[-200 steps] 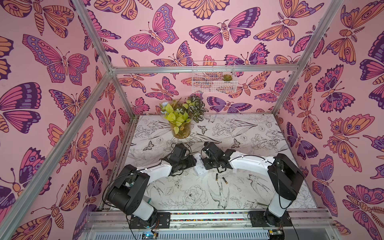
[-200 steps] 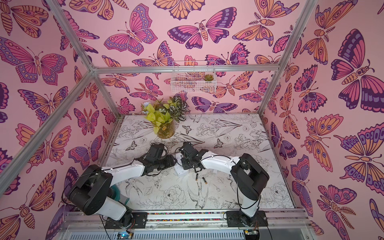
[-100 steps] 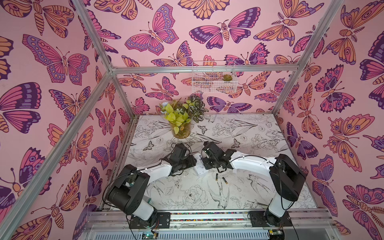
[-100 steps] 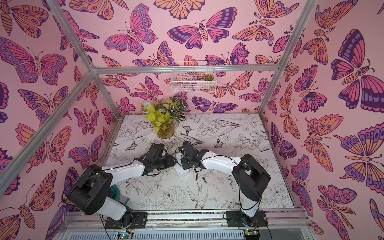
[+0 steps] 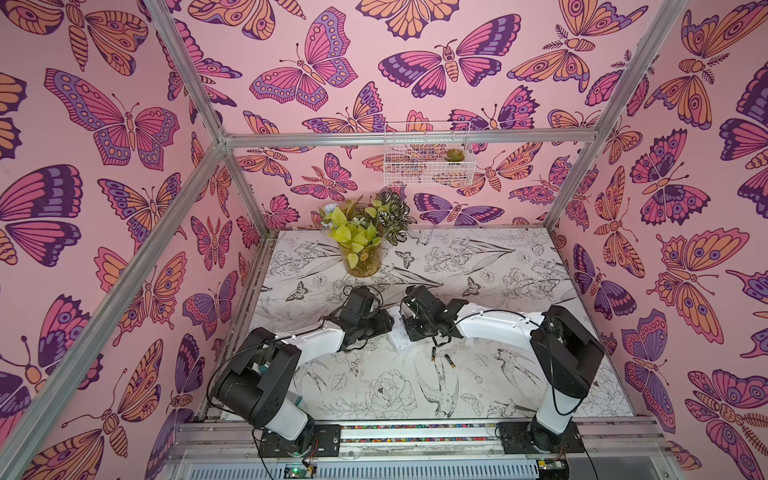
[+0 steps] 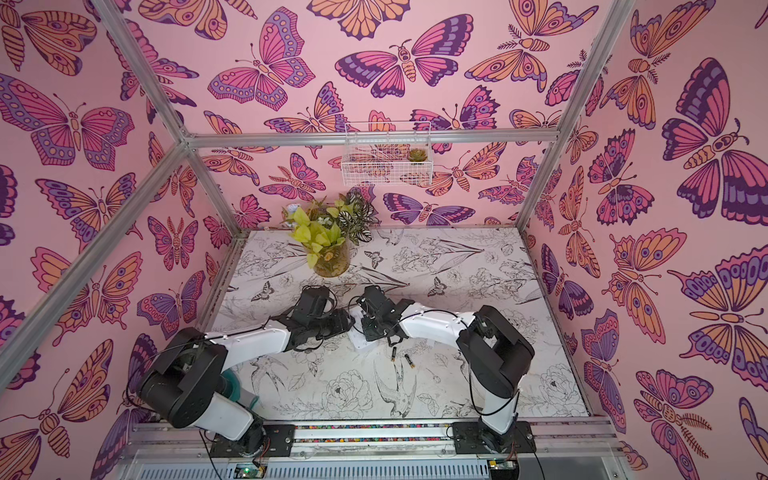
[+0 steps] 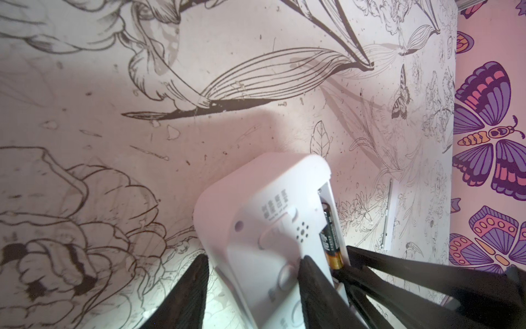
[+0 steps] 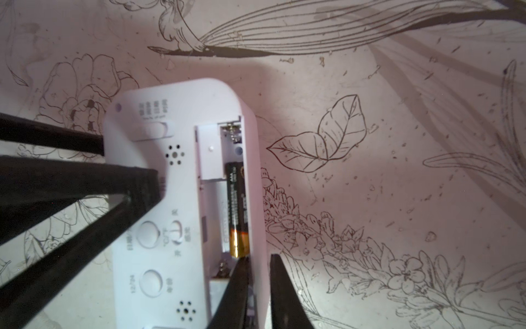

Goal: Insert the battery into the alarm
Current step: Install the battery in the alarm, then pick up the battery at the center of the board.

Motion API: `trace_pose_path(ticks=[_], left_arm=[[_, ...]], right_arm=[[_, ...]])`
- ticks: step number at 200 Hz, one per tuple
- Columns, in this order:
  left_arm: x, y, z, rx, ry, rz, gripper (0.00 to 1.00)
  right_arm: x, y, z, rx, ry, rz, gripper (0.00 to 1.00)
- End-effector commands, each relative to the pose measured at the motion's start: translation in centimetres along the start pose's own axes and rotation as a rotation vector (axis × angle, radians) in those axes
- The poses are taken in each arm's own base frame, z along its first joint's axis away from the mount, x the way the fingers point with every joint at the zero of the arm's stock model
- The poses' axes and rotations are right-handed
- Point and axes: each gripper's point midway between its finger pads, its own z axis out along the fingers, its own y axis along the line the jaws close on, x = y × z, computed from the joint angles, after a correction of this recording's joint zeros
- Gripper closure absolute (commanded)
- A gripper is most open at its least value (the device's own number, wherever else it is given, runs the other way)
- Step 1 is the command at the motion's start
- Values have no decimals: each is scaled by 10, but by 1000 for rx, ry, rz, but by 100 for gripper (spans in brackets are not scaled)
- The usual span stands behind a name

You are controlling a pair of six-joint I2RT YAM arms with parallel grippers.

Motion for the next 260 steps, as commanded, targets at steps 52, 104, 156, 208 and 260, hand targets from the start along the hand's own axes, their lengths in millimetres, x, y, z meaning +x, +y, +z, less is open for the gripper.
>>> trace_pose_path(ticks=[52, 104, 156, 208, 260], left_arm=[[27, 26, 9, -76, 95, 27, 49], [28, 29, 7, -83, 90, 30, 49], [18, 19, -1, -59, 51, 39, 48], [3, 2, -13, -31, 13, 66, 40], [-2, -1, -35, -31, -38, 71, 34]], right_arm=[[-24, 7, 1, 18, -67, 25, 82], [-26, 4, 6, 39, -66, 26, 83], [-30, 7, -18, 5, -101, 31, 80], [-21, -14, -69, 33, -158, 60, 75], [50, -63, -85, 137, -75, 112, 72]])
